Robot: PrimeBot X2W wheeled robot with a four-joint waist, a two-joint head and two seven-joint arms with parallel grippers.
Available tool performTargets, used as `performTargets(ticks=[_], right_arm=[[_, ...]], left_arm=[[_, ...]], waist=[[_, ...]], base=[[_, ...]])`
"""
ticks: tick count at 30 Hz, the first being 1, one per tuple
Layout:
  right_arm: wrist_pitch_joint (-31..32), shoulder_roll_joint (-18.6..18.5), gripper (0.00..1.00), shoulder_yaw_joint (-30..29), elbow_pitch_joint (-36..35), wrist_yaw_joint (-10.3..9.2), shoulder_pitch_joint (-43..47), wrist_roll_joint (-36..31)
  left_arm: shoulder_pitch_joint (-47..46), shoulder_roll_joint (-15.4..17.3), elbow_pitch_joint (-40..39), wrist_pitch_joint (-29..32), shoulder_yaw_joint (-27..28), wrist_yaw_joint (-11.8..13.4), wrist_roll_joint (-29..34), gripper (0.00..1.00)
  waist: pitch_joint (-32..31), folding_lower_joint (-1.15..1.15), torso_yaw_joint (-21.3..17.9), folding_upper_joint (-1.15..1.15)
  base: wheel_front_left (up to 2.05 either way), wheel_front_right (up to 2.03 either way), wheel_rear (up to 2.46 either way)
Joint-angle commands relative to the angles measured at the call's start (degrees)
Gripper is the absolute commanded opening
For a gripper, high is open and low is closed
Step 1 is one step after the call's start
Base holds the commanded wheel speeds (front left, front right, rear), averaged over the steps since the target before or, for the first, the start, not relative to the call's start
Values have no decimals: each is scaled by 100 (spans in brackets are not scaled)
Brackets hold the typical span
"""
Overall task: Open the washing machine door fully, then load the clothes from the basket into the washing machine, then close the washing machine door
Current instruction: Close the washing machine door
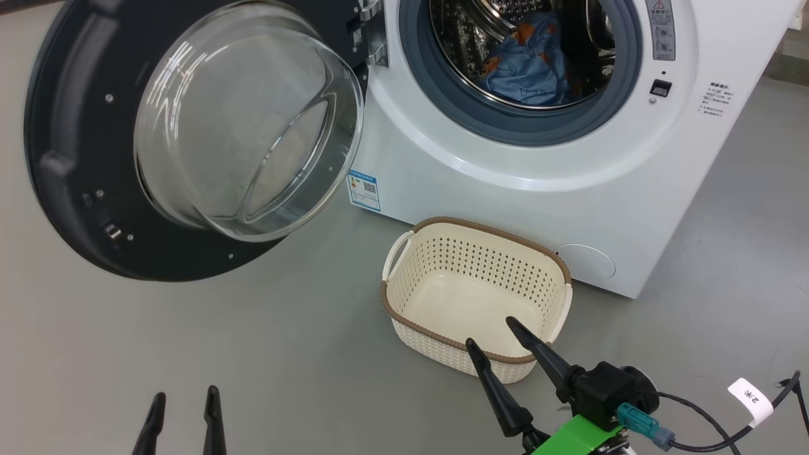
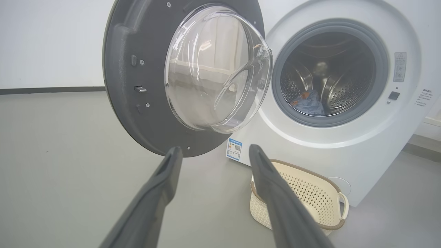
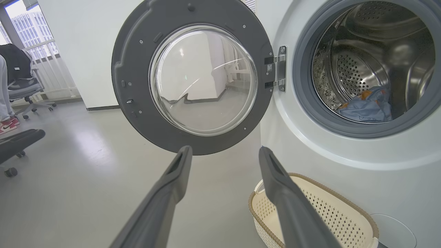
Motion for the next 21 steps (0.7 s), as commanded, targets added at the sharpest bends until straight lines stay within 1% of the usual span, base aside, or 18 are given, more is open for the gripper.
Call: performTargets(ticks=[1, 21], right_arm=[[-70, 36, 100, 98, -137, 9, -125, -57], [-70, 36, 100, 40, -242, 9, 15, -70]], left_arm=[[-48, 11, -187, -36, 162, 46, 50, 100], [-97, -2, -209, -37, 159, 66, 68, 100]], waist=[[-3, 0, -1, 0], [15, 0, 9, 0]], base=[[-6, -6, -6], [-1, -1, -1]])
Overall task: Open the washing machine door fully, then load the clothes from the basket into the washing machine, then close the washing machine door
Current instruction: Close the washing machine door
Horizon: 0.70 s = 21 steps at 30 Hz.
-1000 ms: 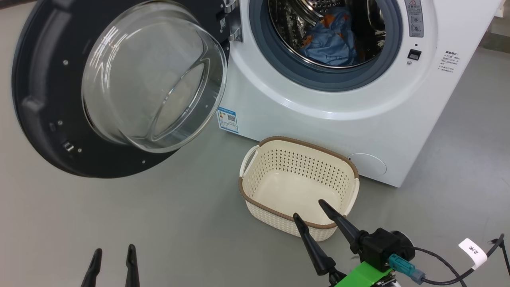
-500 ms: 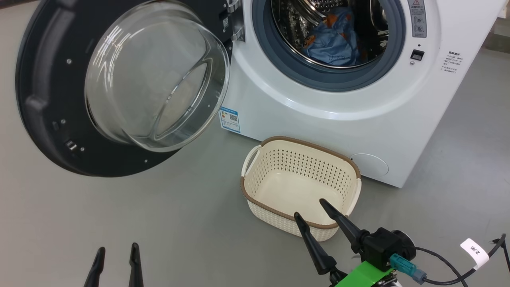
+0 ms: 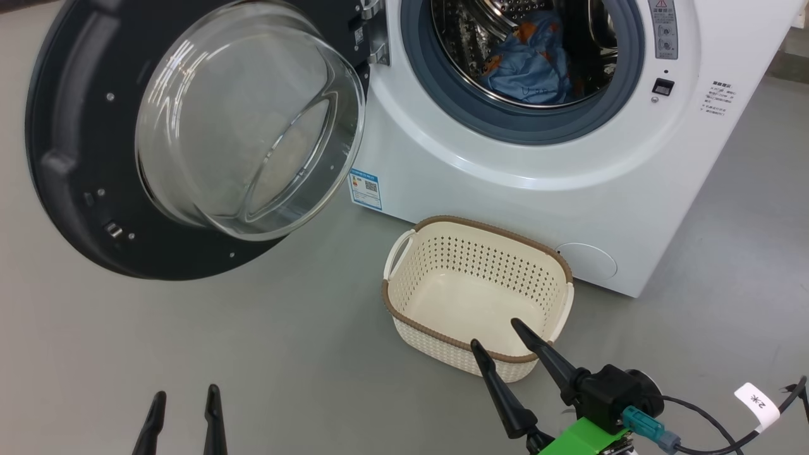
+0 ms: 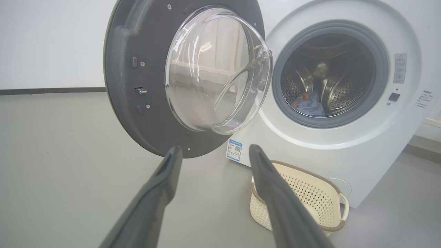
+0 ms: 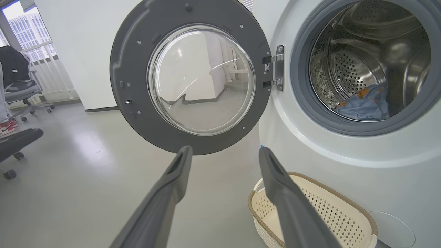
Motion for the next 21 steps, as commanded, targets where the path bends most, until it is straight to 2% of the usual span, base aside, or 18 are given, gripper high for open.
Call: performTargets(ticks=[1, 21], right_arm=[[-70, 37, 100, 101, -166, 9, -64, -74], [-70, 37, 100, 100, -178, 9, -32, -85]], left_arm=[[-101, 9, -161, -37, 187, 16, 66, 100], [-95, 9, -221, -37, 213, 2, 121, 100]], waist=[[0, 0, 0, 0], [-1, 0, 0, 0]], base=[[0, 0, 0], [0, 0, 0]])
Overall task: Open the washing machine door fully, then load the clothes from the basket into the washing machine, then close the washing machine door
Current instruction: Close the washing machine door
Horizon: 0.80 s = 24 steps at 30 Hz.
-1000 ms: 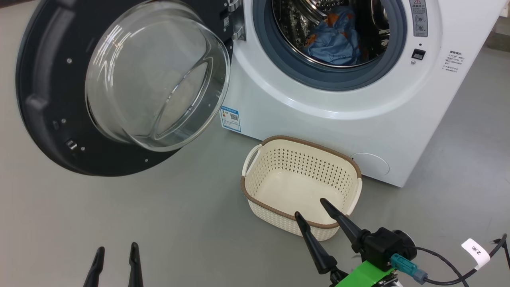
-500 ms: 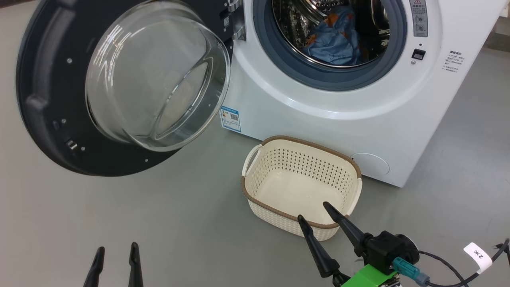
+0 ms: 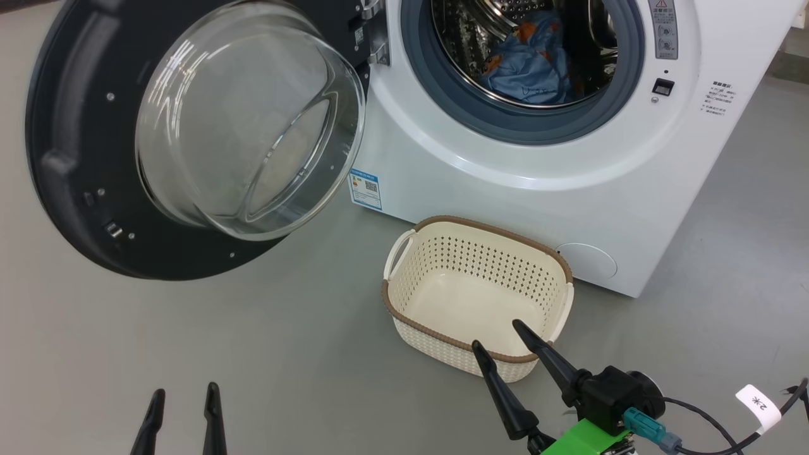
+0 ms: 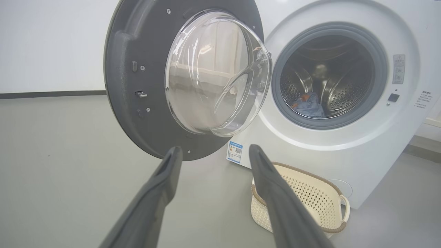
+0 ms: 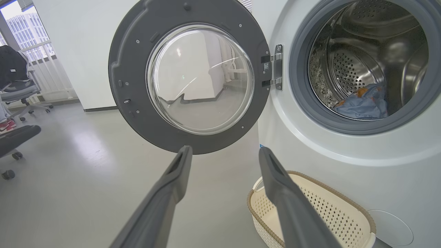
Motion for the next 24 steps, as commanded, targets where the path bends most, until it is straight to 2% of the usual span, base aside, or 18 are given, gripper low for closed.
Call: performTargets(ticks=[1, 5, 6, 7, 12, 16, 21, 24], right_arm=[[-70, 37, 100, 130, -161, 9, -68, -70], [-70, 37, 100, 124, -163, 9, -63, -71], [-70, 37, 100, 122, -166, 9, -62, -71], [-70, 37, 100, 119, -170, 9, -60, -72], [-70, 37, 100, 49, -189, 9, -22, -118], [-70, 37, 100, -31, -199, 9, 36, -198], [-70, 37, 100, -243, -301, 9, 146, -351], [-15, 32, 100, -388, -413, 9, 254, -490]], left_arm=[[-95, 9, -169, -37, 202, 2, 70, 100], [-96, 8, -176, -37, 207, -3, 66, 100], [-94, 8, -179, -37, 209, -6, 61, 40], [-96, 8, -192, -37, 212, -16, 67, 0], [-152, 8, -292, -37, 340, -98, -68, 0], [-281, 61, -544, -37, 578, -262, -7, 0], [-565, 197, -915, -37, 1219, -481, -222, 0], [-859, 412, -910, -37, 1600, -587, -408, 0]], waist=[[-2, 0, -1, 0], [-5, 0, -3, 0], [-5, 0, -2, 0], [-3, 0, -1, 0], [42, 0, -8, 0], [86, 0, -20, 0], [259, 0, -40, 0], [421, 0, -49, 0]], base=[[0, 0, 0], [0, 0, 0], [0, 0, 0], [0, 0, 0], [0, 0, 0], [0, 0, 0], [0, 0, 0], [0, 0, 0]])
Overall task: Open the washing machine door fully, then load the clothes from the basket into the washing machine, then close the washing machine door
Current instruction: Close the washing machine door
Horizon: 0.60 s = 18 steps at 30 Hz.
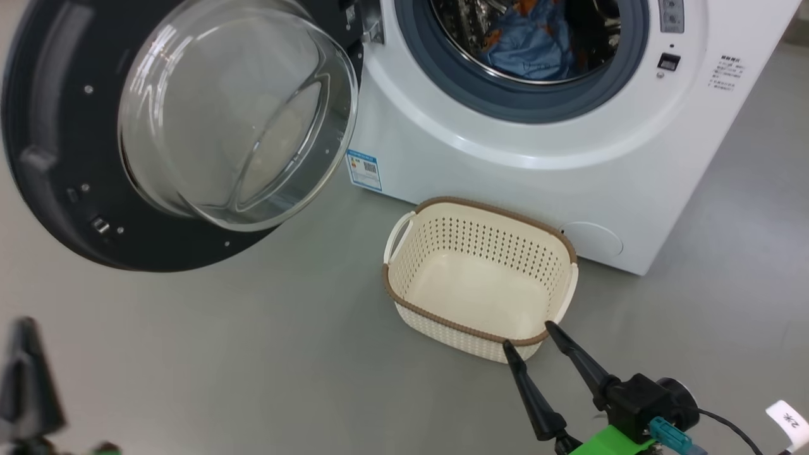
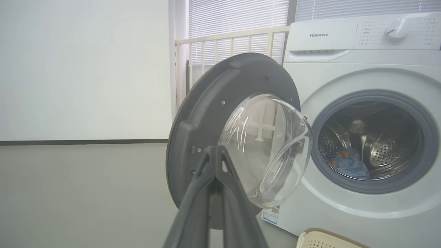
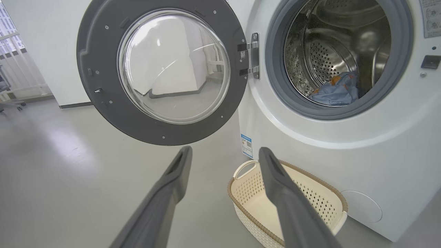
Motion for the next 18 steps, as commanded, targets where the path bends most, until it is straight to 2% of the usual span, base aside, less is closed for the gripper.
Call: performTargets(ticks=[1, 4, 12, 13, 14, 18], right_arm=[[10, 19, 100, 42, -240, 9, 21, -144], [111, -13, 100, -93, -431, 9, 142, -282], [402, -201, 100, -228, -990, 9, 133, -484], [427, -221, 100, -247, -1040, 9, 121, -488], [427, -221, 100, -247, -1040, 9, 121, -488], [506, -289, 100, -262, -1209, 9, 72, -475]], left_arm=[[-480, 253, -111, -36, 414, -51, -186, 0], [-1007, 589, 163, -25, 793, -135, -550, 0], [-2611, 1627, 1389, 293, 1866, -182, -1703, 0], [-2790, 1784, 1582, 364, 1944, -188, -1796, 0], [-2790, 1784, 1582, 364, 1944, -188, -1796, 0], [-3484, 2338, 2402, 618, 2203, -207, -2170, 0]], waist=[[195, 0, -15, 0], [373, 0, -43, 0], [961, 0, -460, 0], [1022, 0, -510, 0], [1022, 0, -510, 0], [1232, 0, -695, 0]], base=[[0, 0, 0], [0, 0, 0], [0, 0, 0], [0, 0, 0], [0, 0, 0], [0, 0, 0]])
